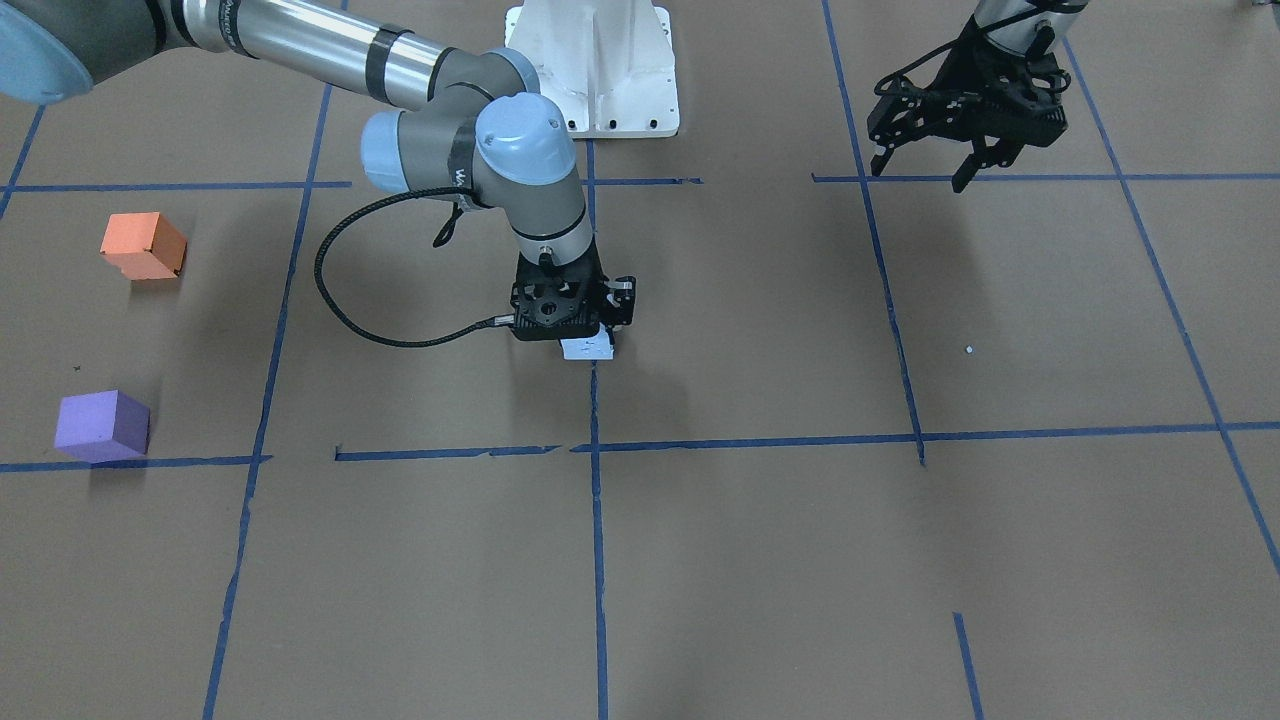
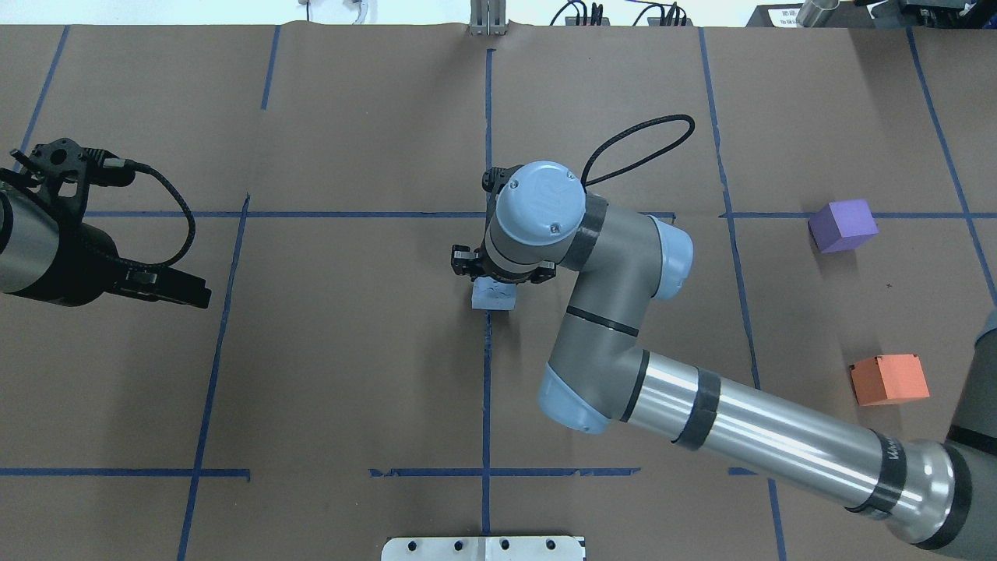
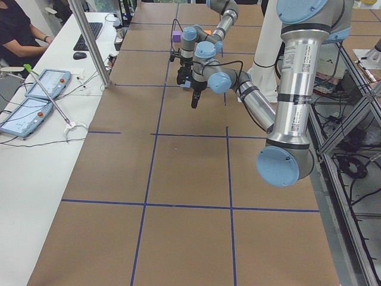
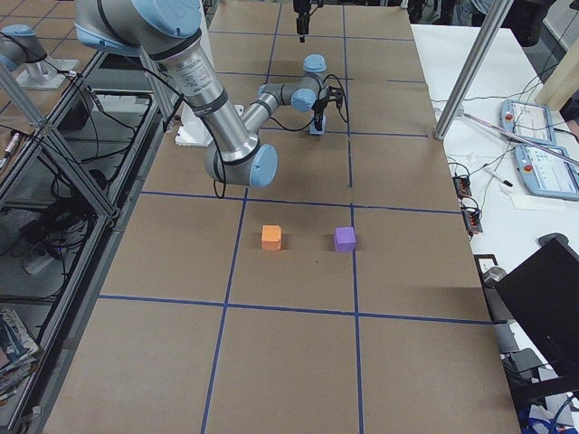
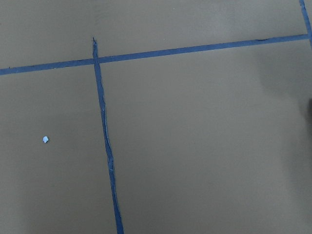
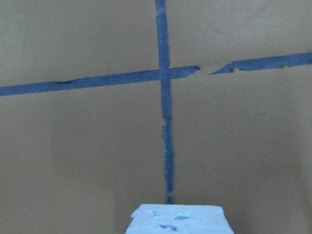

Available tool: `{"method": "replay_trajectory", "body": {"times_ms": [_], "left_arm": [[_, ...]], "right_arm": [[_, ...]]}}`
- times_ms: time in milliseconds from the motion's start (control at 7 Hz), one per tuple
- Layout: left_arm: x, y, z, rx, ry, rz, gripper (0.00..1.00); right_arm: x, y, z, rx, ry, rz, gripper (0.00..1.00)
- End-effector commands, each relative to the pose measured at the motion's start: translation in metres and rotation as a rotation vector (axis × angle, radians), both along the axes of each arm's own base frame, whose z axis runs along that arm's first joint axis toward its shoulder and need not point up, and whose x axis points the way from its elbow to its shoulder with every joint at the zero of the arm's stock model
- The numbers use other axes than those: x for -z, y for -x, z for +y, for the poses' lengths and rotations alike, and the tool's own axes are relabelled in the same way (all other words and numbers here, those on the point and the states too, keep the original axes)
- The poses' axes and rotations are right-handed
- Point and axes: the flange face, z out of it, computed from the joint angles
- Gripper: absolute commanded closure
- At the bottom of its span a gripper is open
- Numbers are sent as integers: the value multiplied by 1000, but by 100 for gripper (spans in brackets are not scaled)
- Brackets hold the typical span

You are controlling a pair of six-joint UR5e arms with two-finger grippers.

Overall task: Place blue block between orange and purple blocks
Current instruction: 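Lift the light blue cube with the right gripper at the table center, then carry the light blue cube with the right gripper between purple and orange cubes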

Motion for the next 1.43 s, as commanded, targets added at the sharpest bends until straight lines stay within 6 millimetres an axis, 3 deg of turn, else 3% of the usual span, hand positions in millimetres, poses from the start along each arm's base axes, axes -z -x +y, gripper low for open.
{"method": "replay_trajectory", "body": {"times_ms": [0, 143, 286, 571, 714, 1000, 1286], "left_arm": [[-1, -1, -1, 1, 1, -3, 0], [-3, -1, -1, 1, 3, -5, 0], [-3, -1, -1, 1, 3, -5, 0], [-1, -1, -1, 5, 6, -2, 0], [1, 0, 0, 9, 9, 2, 0], [-3, -1, -1, 9, 12, -4, 0], [-2, -1, -1, 9, 11, -3, 0]], "right_arm": [[-60, -123, -8, 2, 3, -19, 96], [-115, -195, 5, 64, -40, 13, 95], [-169, -246, 16, 98, -76, 88, 94], [-270, -325, 34, 148, -113, 212, 91], [-311, -341, 49, 153, -98, 228, 91], [-334, -351, 54, 140, -85, 229, 91], [-324, -352, 40, 113, -98, 220, 91]]}}
